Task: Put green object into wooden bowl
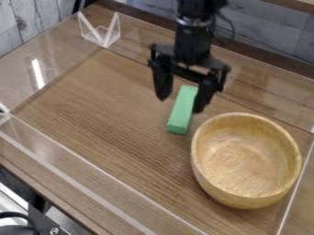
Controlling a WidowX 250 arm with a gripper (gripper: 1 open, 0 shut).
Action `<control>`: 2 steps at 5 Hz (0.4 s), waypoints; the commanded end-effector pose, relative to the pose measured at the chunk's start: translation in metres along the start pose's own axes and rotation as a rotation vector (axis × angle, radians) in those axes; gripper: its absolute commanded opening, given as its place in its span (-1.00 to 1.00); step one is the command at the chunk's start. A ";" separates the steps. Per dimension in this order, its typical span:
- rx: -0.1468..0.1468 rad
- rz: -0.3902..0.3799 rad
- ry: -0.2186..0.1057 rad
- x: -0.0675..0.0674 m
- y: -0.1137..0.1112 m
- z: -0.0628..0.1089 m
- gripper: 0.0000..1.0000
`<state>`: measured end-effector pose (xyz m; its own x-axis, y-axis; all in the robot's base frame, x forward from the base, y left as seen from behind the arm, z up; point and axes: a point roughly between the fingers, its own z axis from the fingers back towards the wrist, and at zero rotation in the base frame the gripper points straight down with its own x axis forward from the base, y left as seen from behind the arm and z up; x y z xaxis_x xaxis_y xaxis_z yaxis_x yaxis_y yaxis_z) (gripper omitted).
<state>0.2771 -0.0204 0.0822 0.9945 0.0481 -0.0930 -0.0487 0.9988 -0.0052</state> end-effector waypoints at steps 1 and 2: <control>-0.024 -0.018 -0.093 0.008 -0.002 0.000 1.00; -0.028 -0.022 -0.128 0.012 0.001 -0.001 1.00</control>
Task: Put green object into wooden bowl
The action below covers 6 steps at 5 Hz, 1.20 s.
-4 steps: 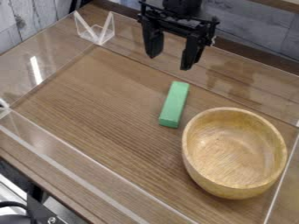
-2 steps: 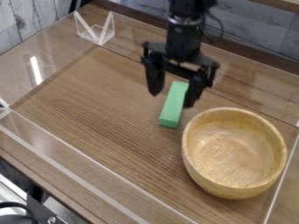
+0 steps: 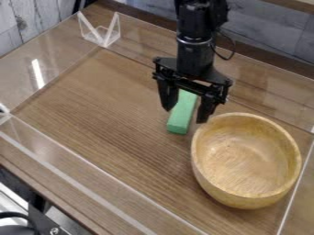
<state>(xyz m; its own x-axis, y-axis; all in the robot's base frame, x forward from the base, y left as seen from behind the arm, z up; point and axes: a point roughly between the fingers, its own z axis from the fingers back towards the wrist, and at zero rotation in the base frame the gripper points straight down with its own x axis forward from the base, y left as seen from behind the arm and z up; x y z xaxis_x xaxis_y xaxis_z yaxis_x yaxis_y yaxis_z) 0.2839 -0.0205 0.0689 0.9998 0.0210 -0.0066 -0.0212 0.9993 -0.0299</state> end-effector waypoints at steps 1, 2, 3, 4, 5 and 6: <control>-0.005 0.006 -0.065 0.008 0.004 0.010 1.00; -0.006 0.006 -0.084 0.013 0.016 0.008 1.00; -0.011 -0.003 -0.103 0.017 0.022 0.005 1.00; -0.011 0.009 -0.115 0.021 0.015 -0.009 1.00; -0.007 0.025 -0.123 0.027 0.009 -0.021 1.00; -0.010 0.060 -0.132 0.032 0.007 -0.008 1.00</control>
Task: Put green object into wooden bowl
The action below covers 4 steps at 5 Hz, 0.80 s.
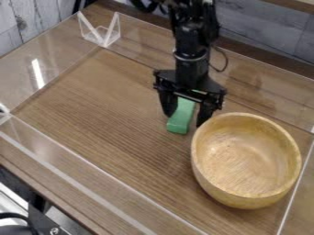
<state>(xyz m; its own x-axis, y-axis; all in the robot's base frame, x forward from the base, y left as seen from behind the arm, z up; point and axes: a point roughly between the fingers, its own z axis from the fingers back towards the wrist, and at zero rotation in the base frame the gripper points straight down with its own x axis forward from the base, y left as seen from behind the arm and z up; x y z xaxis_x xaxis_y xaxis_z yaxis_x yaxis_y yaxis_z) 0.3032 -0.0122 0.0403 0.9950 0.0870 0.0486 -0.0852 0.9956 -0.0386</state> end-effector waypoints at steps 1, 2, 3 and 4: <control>-0.010 0.027 -0.084 0.018 -0.002 0.032 1.00; -0.015 0.020 -0.093 0.016 0.009 0.022 -1.00; -0.025 -0.005 -0.103 0.013 0.020 0.015 1.00; -0.038 -0.025 -0.121 0.010 0.011 0.024 1.00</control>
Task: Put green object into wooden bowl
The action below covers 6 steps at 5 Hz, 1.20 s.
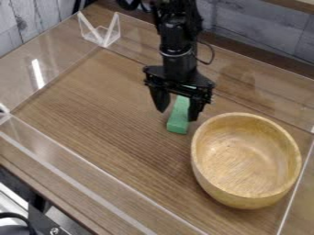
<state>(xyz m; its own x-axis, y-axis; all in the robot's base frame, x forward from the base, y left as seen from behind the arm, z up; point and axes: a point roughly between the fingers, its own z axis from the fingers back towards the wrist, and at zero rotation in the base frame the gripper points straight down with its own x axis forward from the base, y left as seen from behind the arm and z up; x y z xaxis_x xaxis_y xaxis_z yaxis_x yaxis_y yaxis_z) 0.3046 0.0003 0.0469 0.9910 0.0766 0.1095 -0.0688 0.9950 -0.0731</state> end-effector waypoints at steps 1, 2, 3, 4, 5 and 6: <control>0.000 -0.022 -0.062 0.009 -0.008 0.010 1.00; 0.001 -0.070 -0.054 0.008 -0.012 0.008 1.00; 0.001 -0.114 -0.047 0.010 -0.013 0.007 1.00; 0.006 -0.104 -0.045 0.012 -0.004 0.000 1.00; 0.007 -0.091 -0.047 0.013 0.004 -0.004 1.00; 0.009 -0.082 -0.049 0.014 0.009 -0.010 1.00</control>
<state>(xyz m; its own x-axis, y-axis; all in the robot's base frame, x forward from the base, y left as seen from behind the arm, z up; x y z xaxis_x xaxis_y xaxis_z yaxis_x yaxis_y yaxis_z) 0.3099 0.0070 0.0253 0.9933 0.0016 0.1152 0.0047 0.9985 -0.0547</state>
